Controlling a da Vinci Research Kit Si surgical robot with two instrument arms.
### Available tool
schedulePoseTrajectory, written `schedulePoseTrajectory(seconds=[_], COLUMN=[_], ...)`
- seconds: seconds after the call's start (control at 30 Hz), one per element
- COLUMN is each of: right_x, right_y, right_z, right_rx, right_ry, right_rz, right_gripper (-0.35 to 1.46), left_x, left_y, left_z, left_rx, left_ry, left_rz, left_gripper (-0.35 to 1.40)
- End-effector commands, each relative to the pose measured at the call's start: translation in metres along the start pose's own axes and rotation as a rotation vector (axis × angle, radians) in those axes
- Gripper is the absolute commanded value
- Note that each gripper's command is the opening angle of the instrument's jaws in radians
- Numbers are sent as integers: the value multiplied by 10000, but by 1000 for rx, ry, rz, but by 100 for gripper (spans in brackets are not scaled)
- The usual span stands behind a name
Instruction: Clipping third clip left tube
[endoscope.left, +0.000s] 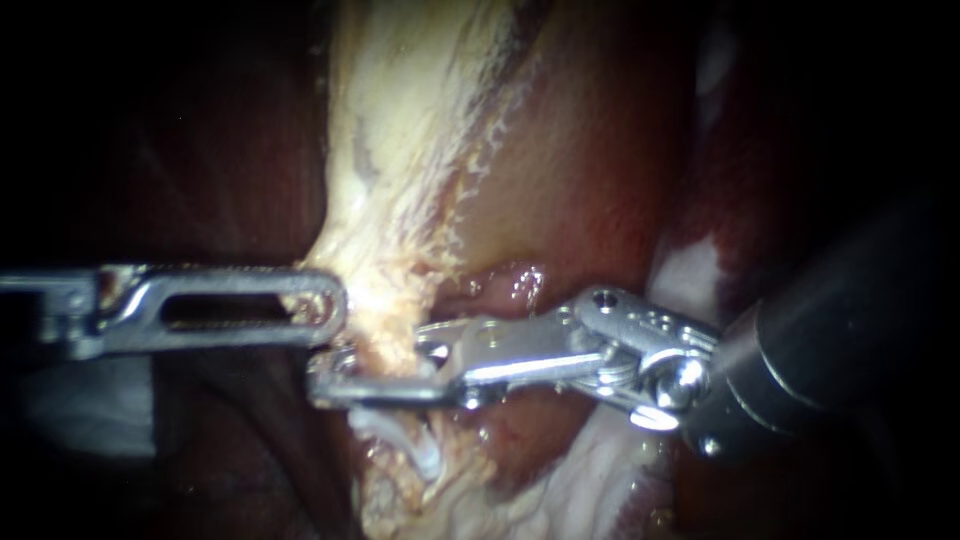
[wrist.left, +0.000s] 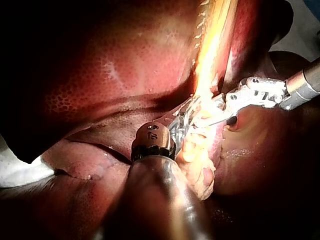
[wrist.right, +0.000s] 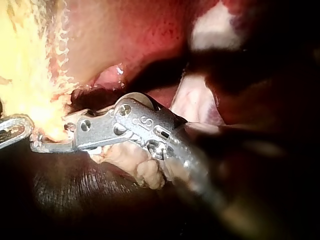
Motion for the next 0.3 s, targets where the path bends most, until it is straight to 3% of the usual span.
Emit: schedulePoseTrajectory(seconds=[0.03, 0.3], right_x=[-2, -2], right_y=[0, 1], right_z=[2, 2], right_rx=[0, 6], right_ry=[1, -2], right_rz=[4, 16], right_gripper=[-35, -35], left_x=[0, -1], left_y=[0, 3], left_z=[0, 2], left_rx=[0, 1], left_ry=[0, 1], left_rz=[0, 1], left_gripper=[-35, -35])
